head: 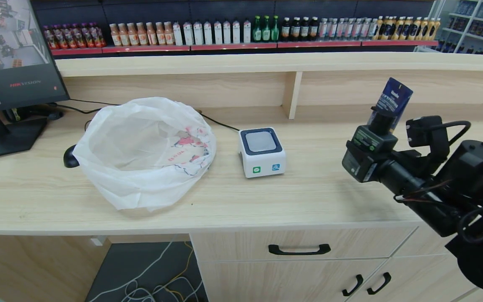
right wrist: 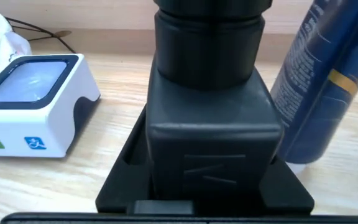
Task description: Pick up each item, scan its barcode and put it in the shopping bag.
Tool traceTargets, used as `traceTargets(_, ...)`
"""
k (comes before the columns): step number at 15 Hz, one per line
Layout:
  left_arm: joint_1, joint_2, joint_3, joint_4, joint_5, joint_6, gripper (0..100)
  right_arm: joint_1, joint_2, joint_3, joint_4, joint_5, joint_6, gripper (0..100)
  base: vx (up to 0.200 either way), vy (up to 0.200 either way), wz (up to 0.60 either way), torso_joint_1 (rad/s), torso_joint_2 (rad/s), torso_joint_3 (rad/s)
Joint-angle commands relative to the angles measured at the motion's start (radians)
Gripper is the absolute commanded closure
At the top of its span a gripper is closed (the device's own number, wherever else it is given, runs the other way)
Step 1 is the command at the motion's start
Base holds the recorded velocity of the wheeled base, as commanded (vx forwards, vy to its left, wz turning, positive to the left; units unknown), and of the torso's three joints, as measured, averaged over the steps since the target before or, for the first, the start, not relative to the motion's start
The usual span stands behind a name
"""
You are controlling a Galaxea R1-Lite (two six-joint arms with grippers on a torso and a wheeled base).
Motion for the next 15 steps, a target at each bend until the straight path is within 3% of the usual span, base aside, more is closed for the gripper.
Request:
traceTargets(1,0.000,0.000,0.000,0.000,0.000,0.000,0,0.018,-0.125,0.101,-0.003,0.004,-0.001,100,0.000,0.000,0.00,0.000,0.00,0.000)
traceTargets(6,0.000,0.000,0.000,0.000,0.000,0.000,0,0.040,-0.390,0.371,0.001,0.092,-0.001,100,0.000,0.000,0.00,0.000,0.00,0.000)
traceTargets(12,0.000,0.000,0.000,0.000,0.000,0.000,0,0.127,-0.452,0.379,0.017,0.110,-0.001,100,0.000,0.000,0.00,0.000,0.00,0.000)
traceTargets(15,0.000,0.000,0.000,0.000,0.000,0.000,0,0.258,-0.464,0.365,0.026,0.109,0.067,100,0.000,0.000,0.00,0.000,0.00,0.000)
